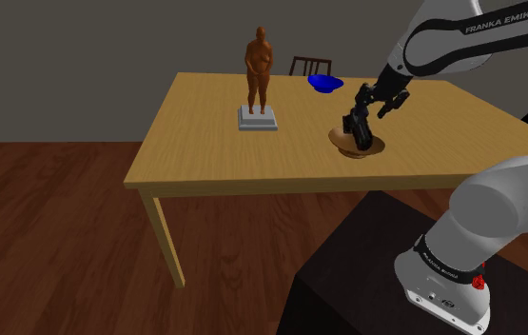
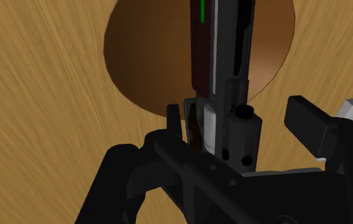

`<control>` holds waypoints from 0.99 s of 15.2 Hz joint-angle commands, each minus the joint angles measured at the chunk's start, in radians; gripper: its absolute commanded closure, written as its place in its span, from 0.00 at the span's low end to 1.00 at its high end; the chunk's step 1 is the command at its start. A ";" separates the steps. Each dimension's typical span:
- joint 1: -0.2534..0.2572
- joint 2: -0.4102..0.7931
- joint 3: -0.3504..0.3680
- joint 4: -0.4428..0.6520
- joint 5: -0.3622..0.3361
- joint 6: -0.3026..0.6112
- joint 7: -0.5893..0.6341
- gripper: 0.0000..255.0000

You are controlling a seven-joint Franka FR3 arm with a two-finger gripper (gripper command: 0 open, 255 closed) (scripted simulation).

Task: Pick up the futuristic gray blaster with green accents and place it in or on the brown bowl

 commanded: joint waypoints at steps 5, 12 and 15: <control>-0.001 -0.027 0.004 0.017 0.002 -0.043 0.000 0.00; -0.001 -0.088 0.015 0.072 0.008 -0.159 -0.001 0.00; -0.001 -0.088 0.015 0.072 0.008 -0.159 -0.001 0.00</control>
